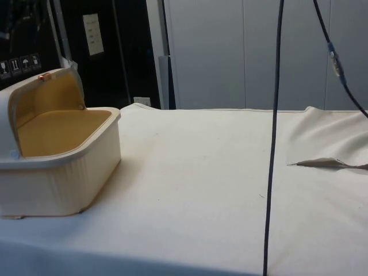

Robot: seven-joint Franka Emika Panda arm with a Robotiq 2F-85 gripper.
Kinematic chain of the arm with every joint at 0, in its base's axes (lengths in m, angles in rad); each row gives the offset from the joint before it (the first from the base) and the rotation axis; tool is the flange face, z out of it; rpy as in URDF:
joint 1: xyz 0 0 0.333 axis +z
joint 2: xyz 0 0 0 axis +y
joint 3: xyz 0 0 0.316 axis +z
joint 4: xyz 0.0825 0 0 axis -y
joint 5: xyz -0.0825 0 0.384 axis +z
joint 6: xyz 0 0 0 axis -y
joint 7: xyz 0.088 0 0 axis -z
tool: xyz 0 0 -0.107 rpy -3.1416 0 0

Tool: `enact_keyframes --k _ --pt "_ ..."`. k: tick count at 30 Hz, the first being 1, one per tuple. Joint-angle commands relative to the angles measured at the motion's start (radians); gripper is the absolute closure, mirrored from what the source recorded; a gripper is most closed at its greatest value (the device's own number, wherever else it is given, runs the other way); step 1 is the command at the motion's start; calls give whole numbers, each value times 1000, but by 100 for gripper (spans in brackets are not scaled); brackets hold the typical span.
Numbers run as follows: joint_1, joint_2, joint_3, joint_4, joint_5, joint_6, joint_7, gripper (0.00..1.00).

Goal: Open the lid, then close it.

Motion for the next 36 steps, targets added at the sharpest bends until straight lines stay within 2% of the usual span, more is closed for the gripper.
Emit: enact_keyframes --k 1,5,7,8,12,14,18,19,20,22,23,26,27,28,36 --pt "4 8 -6 2 -10 21 6 0" --pt "2 25 -6 -1 -17 59 6 0" --pt "0 25 -2 -1 -12 53 1 5" --pt "2 30 -7 -2 -17 70 6 5" --pt "3 35 -8 -2 -18 84 6 25" --pt "2 37 -8 -2 -18 87 6 43" --pt "0 36 -5 -1 -14 76 1 63" --pt "2 39 -8 -2 -19 89 6 63" --pt "2 39 -8 -2 -19 90 6 67" --pt "3 39 -9 -3 -19 91 6 77" --pt "2 40 -8 -3 -18 93 5 86" --pt "3 42 -7 -3 -17 90 5 100" --pt "0 40 -5 -1 -14 81 1 100" --pt "3 43 -7 -3 -16 89 4 100" --pt "0 48 -3 -12 -11 87 1 100"
